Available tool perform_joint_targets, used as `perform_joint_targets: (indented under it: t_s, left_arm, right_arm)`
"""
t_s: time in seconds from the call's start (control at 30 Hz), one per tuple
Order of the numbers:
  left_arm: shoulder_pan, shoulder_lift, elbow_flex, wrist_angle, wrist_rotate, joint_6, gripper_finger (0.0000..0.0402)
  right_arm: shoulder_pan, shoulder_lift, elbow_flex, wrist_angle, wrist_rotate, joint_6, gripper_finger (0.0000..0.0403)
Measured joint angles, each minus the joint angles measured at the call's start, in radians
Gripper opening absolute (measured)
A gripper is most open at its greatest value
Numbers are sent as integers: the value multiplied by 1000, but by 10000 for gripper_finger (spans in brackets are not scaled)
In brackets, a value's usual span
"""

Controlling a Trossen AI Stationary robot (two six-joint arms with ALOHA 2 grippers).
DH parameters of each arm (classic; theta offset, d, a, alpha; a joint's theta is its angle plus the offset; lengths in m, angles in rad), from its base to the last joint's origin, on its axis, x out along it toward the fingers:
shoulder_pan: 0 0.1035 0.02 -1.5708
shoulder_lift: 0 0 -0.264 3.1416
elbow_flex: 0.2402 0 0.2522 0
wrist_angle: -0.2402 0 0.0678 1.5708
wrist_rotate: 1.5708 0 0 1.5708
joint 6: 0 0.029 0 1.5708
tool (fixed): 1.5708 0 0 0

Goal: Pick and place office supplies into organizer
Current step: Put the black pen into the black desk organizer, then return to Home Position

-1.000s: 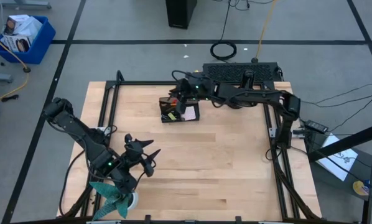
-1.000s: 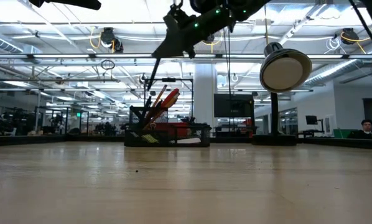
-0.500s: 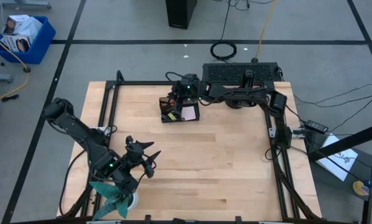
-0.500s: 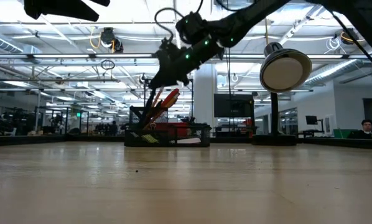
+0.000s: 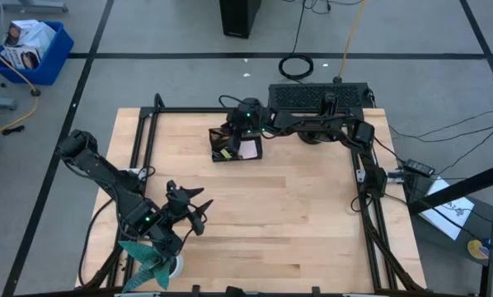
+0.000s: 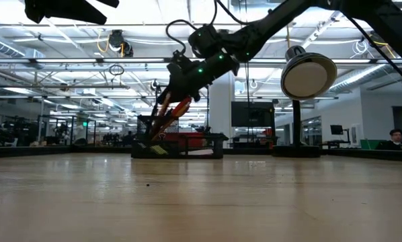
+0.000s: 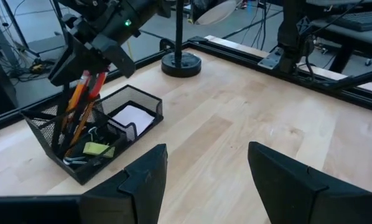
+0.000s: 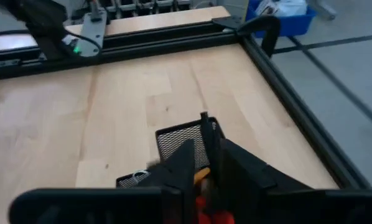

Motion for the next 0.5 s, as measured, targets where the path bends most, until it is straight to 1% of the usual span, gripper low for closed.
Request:
perform_joint_targets:
  t_s: [0.1,0.23,0.3,0.37,0.5]
  left_arm:
    - [0,0,0,2,0,-2,230]
    - [0,0,0,3,0,-7,230]
    - [0,0,0,3,0,-7,230]
    - [0,0,0,3,0,-7,230]
    - [2,0,0,4,0,-8,230]
  right_arm:
    - [13,0,-1,18,48,-18,83]
    - [27,0,-3,29,52,-62,109]
    - [36,-3,-4,29,52,-113,120]
    - [47,-6,-5,39,60,-160,127]
    - [68,-41,-6,96,105,-187,131]
